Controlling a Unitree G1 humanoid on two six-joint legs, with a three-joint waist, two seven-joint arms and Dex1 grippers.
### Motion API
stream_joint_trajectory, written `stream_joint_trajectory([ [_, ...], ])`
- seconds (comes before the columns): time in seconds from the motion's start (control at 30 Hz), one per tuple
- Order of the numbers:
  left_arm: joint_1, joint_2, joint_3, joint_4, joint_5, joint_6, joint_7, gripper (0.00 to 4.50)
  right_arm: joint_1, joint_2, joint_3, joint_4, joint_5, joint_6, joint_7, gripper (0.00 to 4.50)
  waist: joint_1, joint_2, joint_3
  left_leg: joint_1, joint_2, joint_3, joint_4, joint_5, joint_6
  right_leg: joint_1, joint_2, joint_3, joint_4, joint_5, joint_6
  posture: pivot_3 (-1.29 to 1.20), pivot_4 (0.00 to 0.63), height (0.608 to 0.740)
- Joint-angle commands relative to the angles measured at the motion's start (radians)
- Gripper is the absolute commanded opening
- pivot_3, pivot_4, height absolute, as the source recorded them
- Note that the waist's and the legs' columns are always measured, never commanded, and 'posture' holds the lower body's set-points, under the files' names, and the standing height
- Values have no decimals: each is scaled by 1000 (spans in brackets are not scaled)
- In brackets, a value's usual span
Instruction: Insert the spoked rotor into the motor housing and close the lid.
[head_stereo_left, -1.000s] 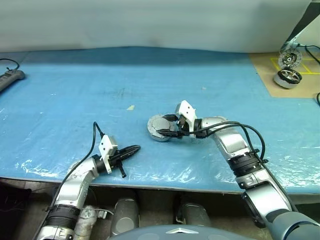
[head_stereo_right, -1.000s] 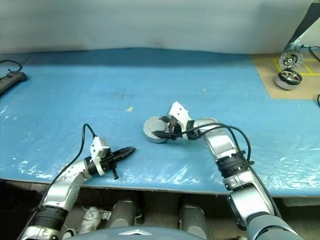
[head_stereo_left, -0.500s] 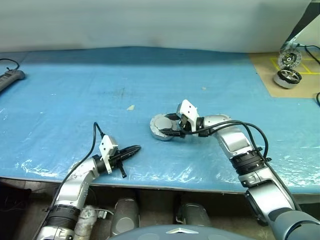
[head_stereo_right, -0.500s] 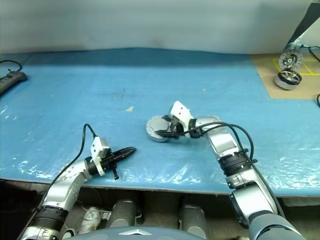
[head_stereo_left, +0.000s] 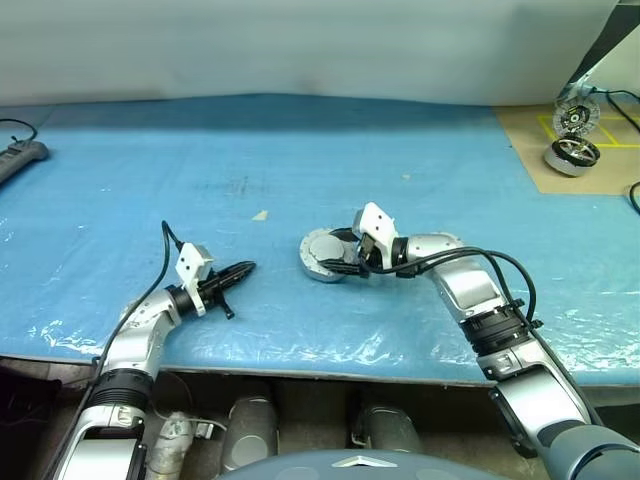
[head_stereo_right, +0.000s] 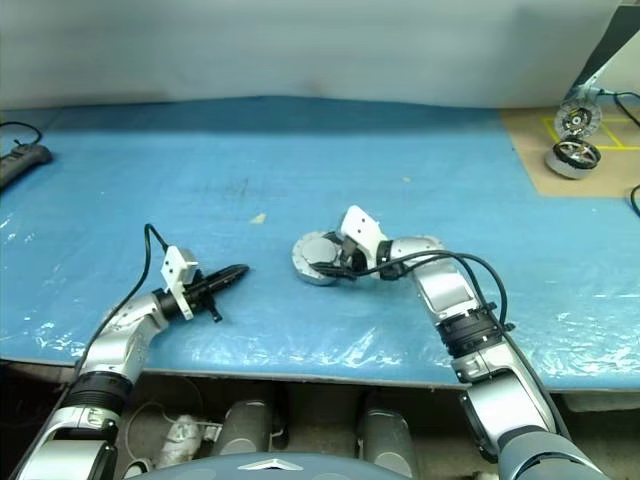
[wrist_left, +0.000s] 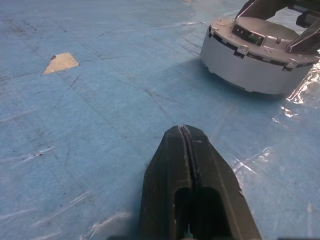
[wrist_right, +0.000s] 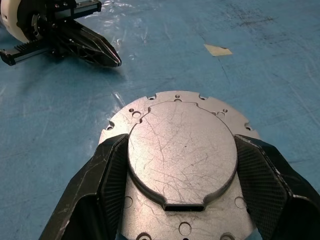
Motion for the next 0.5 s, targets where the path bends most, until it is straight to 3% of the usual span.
stream_joint_trajectory([
  [0.03,22,0,2,-14,-1,-14,-14,0,22,0,2,26,-24,2,-25,2942,0,0,0,0,0,0,0,0,0,0,0,0,0,0,0,0,150,740],
  [0.5,55,-7,12,-114,-35,58,-15,0,37,6,24,46,-46,-15,-59,2942,-1,-2,-1,4,1,0,-1,0,0,3,0,0,0,0,0,0,150,740],
])
